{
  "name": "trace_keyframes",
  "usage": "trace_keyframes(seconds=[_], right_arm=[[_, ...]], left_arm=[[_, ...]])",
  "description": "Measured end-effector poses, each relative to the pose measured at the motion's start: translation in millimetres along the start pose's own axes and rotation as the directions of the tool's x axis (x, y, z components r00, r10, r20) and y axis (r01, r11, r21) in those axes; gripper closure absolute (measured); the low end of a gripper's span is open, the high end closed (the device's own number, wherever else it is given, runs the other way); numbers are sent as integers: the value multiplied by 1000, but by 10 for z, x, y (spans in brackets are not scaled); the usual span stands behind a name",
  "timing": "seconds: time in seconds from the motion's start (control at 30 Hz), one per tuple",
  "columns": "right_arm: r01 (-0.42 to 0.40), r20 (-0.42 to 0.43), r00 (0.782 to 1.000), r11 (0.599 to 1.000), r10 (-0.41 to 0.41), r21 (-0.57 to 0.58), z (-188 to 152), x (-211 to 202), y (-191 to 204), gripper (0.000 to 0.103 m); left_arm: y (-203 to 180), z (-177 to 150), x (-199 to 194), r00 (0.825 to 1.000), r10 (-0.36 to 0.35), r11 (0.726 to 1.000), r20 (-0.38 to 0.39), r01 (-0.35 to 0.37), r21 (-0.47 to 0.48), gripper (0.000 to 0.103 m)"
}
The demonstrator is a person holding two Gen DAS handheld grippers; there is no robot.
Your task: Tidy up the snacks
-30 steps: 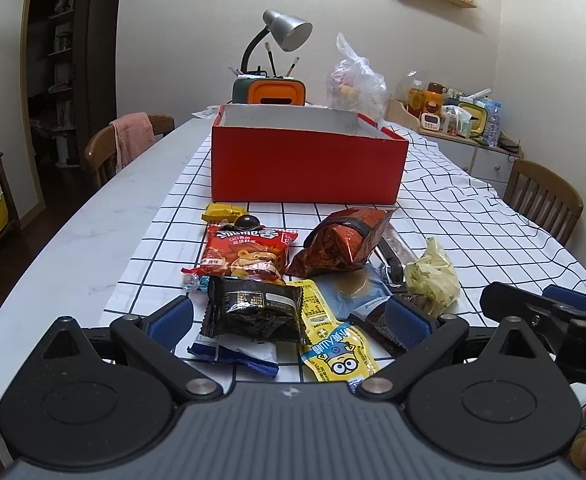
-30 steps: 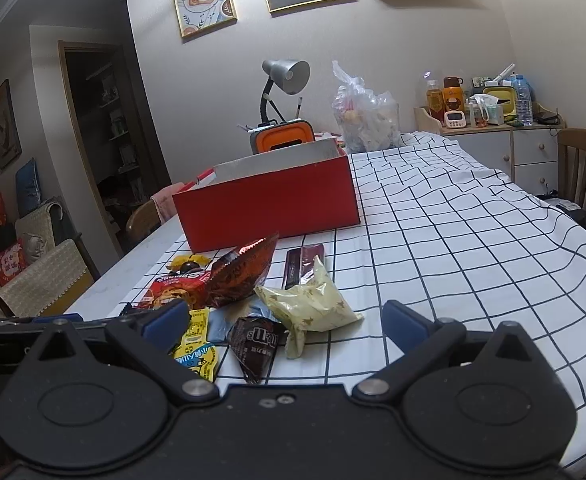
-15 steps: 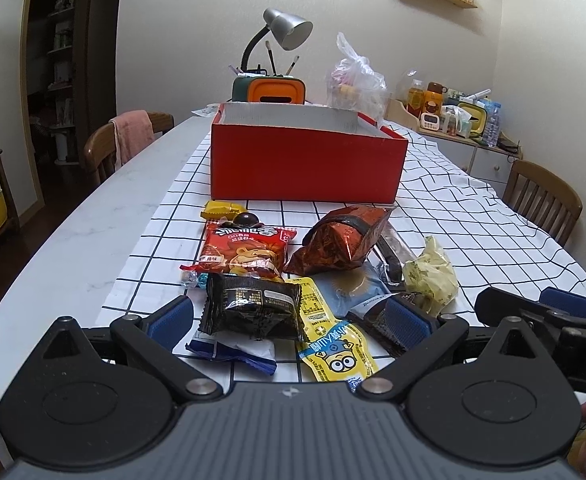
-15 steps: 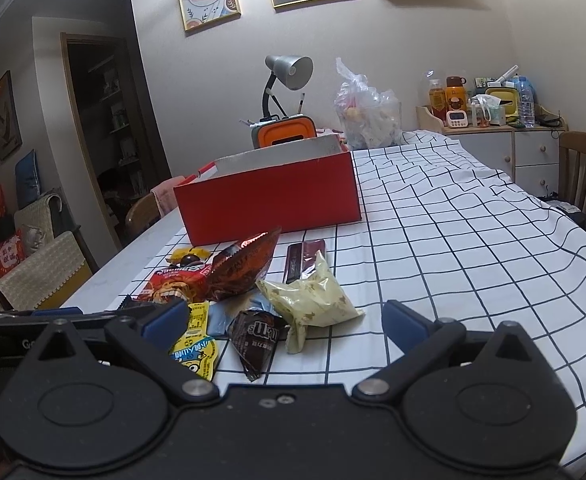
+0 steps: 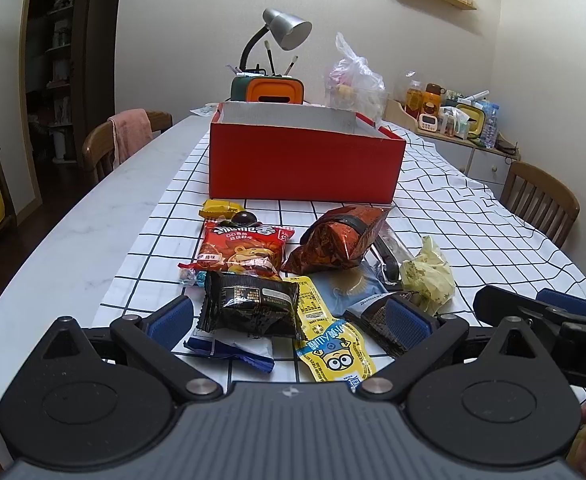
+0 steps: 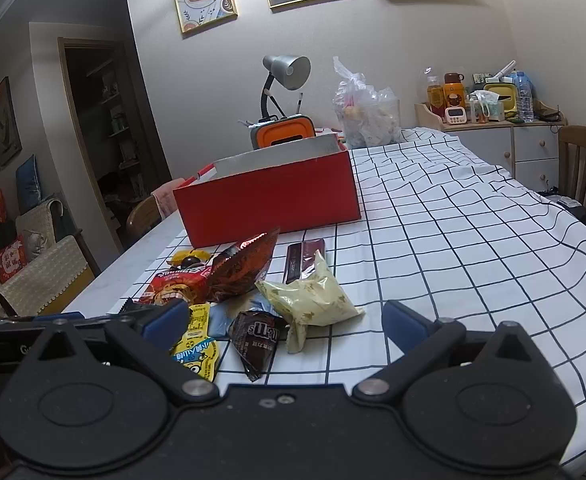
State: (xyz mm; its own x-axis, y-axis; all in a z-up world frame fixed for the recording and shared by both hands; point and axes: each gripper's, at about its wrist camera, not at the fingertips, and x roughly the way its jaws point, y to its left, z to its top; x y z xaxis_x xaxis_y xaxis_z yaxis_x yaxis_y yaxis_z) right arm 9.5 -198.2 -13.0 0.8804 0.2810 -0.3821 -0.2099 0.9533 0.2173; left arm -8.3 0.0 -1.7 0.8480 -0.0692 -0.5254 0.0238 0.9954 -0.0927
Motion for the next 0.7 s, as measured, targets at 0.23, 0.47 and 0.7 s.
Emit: trace_keyframes(seconds=[0.23, 0.47, 0.7], right_arm=[[-4, -1, 1000, 1000, 4, -1, 3, -5, -6, 0], [-11, -1, 1000, 1000, 11, -2, 2, -5, -1, 0], [-12, 0, 1000, 1000, 12, -6, 4, -15, 0, 0]], left_arm=[[8, 3, -16, 1000, -3, 1000, 1, 3, -2, 0], [3, 3, -12, 1000, -2, 1000, -2, 2, 0, 0], [-5, -1, -19, 1000, -4, 1000, 2, 4, -1, 0]])
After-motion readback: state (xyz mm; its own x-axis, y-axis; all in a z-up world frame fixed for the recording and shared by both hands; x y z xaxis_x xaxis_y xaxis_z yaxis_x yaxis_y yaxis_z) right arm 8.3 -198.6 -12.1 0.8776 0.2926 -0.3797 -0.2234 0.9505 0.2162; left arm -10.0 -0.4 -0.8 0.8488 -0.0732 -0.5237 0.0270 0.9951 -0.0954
